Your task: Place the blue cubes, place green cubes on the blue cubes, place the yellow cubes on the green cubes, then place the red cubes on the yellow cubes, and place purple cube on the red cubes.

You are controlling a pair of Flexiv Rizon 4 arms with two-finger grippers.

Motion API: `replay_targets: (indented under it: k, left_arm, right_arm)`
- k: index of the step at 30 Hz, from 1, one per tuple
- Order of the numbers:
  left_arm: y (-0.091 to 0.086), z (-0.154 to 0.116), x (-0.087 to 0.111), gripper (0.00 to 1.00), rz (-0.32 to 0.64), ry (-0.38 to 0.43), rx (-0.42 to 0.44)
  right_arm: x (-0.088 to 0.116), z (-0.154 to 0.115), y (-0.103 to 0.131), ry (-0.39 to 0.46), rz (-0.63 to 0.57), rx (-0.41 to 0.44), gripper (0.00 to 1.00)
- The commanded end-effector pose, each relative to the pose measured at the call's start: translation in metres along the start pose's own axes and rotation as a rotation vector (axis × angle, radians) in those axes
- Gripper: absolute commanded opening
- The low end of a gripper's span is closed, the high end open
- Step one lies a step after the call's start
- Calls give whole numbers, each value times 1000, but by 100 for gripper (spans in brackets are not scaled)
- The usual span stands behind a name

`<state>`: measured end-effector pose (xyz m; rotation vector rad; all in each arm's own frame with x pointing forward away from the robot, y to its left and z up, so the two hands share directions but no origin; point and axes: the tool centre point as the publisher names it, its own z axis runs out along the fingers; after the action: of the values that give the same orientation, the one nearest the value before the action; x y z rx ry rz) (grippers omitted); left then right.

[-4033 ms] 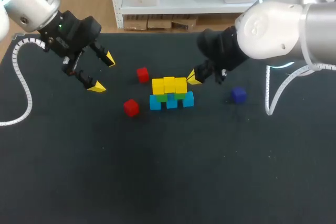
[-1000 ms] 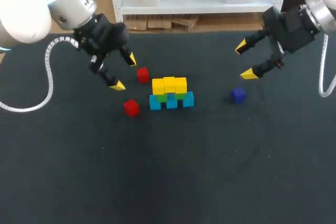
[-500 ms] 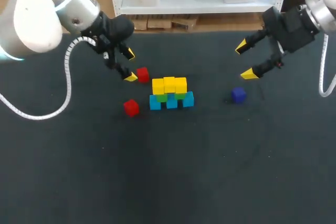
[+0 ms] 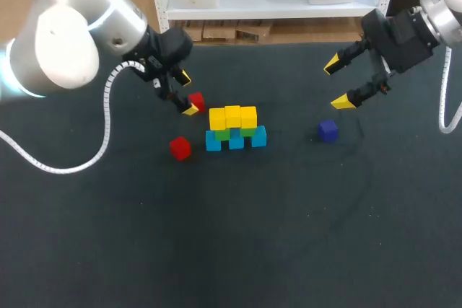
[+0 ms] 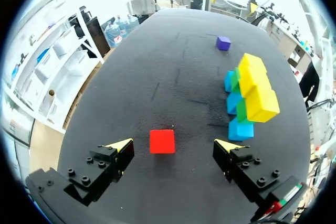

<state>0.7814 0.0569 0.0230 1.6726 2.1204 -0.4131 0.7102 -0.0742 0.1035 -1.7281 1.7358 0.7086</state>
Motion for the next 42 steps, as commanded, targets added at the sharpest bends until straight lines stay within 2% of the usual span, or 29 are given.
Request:
replay_targets:
  k: [1, 12, 13, 14, 15, 16, 17, 19, 25, 30, 42]
  left_arm:
    - [1, 9, 0, 100, -8, 0, -10]
    - [9, 22, 1, 100, -12, -17, -22]
    - [10, 23, 1, 59, -12, -17, -22]
    - [10, 24, 1, 40, -11, -15, -22]
    - [11, 25, 1, 26, -13, -12, -20]
    - [11, 26, 2, 20, -14, -12, -19]
    - [11, 26, 2, 18, -14, -11, -17]
    - [11, 27, 3, 0, -18, -7, -12]
    - [10, 25, 6, 0, -18, 1, -6]
    - [0, 8, 6, 0, -5, 6, -16]
    - [-33, -63, -6, 0, 25, 44, -45]
  right_arm:
    - [0, 1, -1, -2, -1, -2, 100]
    - [0, 1, -1, -2, -1, -2, 100]
    - [0, 1, -1, -2, -1, -2, 100]
    - [0, 1, -1, -2, -1, -2, 100]
    - [0, 1, -1, -2, -1, -2, 100]
    - [0, 1, -1, -2, -1, -2, 100]
    - [0, 1, -1, -2, -1, -2, 100]
    - [0, 1, -1, -2, -1, -2, 100]
    - [0, 1, -1, -2, -1, -2, 100]
    - [0, 1, -1, -2, -1, -2, 100]
    - [0, 1, -1, -2, -1, -2, 100]
